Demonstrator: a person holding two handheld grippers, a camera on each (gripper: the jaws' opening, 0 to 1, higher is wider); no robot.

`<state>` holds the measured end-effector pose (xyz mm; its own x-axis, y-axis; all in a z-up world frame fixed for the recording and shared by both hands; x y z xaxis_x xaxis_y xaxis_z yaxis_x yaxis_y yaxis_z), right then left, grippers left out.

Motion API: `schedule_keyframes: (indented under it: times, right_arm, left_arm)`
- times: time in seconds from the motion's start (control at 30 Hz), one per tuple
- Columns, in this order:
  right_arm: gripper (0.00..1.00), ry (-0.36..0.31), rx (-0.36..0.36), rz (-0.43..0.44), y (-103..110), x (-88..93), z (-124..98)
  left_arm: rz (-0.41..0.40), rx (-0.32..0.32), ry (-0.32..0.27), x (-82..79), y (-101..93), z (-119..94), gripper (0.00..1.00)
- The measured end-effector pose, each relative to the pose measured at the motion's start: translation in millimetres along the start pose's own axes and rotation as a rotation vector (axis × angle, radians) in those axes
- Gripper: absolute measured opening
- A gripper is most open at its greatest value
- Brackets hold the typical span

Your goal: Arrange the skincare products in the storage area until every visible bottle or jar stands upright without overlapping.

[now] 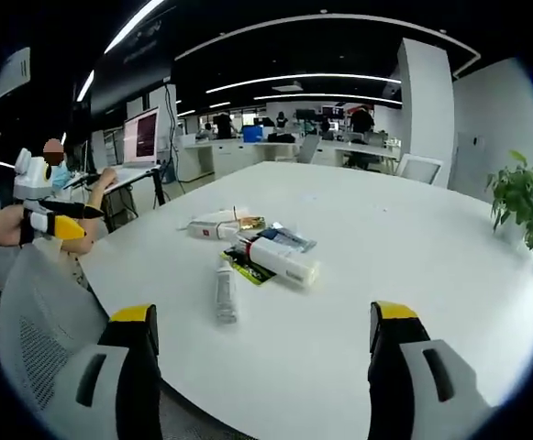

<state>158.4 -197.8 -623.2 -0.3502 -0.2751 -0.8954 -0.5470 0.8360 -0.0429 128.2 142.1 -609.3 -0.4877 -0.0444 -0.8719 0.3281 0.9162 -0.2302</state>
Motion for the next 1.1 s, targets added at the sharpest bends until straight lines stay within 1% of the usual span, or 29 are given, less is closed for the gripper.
schedule_keyframes:
  times: [0.17,0.23,0.3,0.37,0.43,0.53,0.63,0.8,0.9,1.1]
  right_arm:
    - [0.95,-0.007,-0.007,0.014,0,-0.8,-1]
    - [0.95,0.003,-0.009,0.013,1,-0.1,-2]
    - [0.95,0.001,-0.025,0.015,4,-1.0,-1]
    - [0.97,-0.005,-0.037,0.008,6,-2.4,-1]
    - [0.97,0.005,-0.043,-0.008,7,-2.3,1]
    - [0.98,0.003,-0.048,-0.002,7,-3.3,2]
    - [0.98,-0.001,-0.055,0.036,5,-4.9,1]
    - [0.96,0.014,-0.055,0.048,-2,-1.8,6]
    - [0.95,0.025,-0.056,0.036,-1,-0.4,7]
    - [0.92,0.038,-0.061,0.014,-6,-1.2,13]
  left_arm:
    - [-0.004,-0.003,0.005,-0.1,-0.1,1,0.89]
    - [-0.009,-0.003,0.007,0.0,0.8,1,0.89]
    - [-0.009,-0.008,0.006,0.0,4.3,1,0.89]
    - [-0.012,-0.013,0.003,-0.6,3.9,1,0.89]
    - [-0.011,-0.016,0.003,-0.4,5.1,1,0.88]
    - [-0.015,-0.011,0.002,-1.2,3.0,1,0.89]
    - [-0.008,-0.016,0.005,-1.5,2.6,1,0.88]
    - [0.000,-0.017,0.009,-2.2,0.2,2,0.87]
    - [0.010,-0.020,0.014,-2.4,-1.3,2,0.86]
    - [0.021,-0.017,0.023,-1.6,0.0,4,0.85]
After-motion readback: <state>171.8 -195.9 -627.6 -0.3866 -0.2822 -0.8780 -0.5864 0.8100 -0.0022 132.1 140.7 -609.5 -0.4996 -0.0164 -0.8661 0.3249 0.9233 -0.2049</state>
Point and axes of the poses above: the point that each gripper's makers call its tool centre point, and the gripper's own axes: z roughly forward along the fingers, y roughly to its left, x roughly out of its underside, the point moved 6 cm from there along -z, roughly backward along the fingers, and after that the axes turned 3 degrees about -z, right-handed, at the moved point
